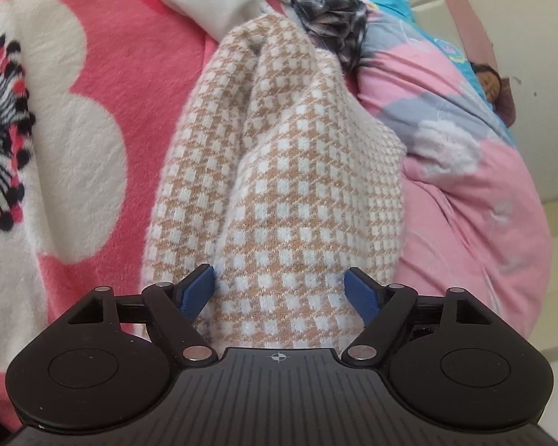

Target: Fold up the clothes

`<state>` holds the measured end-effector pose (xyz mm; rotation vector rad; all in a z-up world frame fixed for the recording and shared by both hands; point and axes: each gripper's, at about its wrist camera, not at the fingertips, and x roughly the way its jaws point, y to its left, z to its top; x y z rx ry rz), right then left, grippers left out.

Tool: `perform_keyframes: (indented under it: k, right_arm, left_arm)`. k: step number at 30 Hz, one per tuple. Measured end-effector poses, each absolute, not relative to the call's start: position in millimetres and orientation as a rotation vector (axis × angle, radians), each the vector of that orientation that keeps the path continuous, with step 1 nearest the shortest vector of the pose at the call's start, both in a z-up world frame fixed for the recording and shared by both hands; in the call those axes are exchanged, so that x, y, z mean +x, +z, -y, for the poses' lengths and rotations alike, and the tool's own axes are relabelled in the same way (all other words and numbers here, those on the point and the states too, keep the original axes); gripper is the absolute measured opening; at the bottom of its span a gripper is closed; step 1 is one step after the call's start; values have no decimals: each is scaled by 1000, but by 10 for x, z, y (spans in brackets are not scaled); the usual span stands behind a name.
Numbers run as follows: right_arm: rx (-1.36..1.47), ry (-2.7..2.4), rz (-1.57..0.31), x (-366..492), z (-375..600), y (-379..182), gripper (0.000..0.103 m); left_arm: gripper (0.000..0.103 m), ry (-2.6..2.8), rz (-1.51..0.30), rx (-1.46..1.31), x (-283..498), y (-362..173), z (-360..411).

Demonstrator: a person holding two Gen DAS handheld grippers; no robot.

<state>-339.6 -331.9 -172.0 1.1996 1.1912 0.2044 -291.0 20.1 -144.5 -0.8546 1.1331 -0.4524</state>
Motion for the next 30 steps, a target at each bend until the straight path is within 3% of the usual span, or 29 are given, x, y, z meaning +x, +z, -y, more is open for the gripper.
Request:
perform_keyframes:
  k: [5,10,14,18,22,24,26,30]
  right_arm:
    - [1287,237,-1148,-3255,3345,-1618,63]
    - [1404,250,-1104,-3030,3448,-1515,60]
    - [1339,316,-1026,-2732,3487,-1152,58]
    - [1050,321,-1013,-2522,3397,-896,57]
    - [749,254,-1179,-2704,3162,-1230,57]
    - [827,249,-1216,-2869,3130,-1486,57]
    - [936,246,-1215,-2945,3151,-1600,58]
    - [879,226,-1192,-2866,3078,-1479,60]
  left_arm:
    - [62,-464,-1108,-910,-2862,-1350,-159]
    - [55,-494,-1087,-1101,-2715,-1372,-175]
    - [50,-556,-975,-1140,-2515,-1191,-148]
    - [49,-610,-846,-1040,-2375,-911,-85]
    - [49,-597,-897,-830,-2547,-1052,0]
    - [50,-561,-979,-712,-2755,-1289,42]
    - [58,-518,-1018,-651,-2942,-1483,25]
    - [57,-456,-977,-606,-3047,-1297,-111]
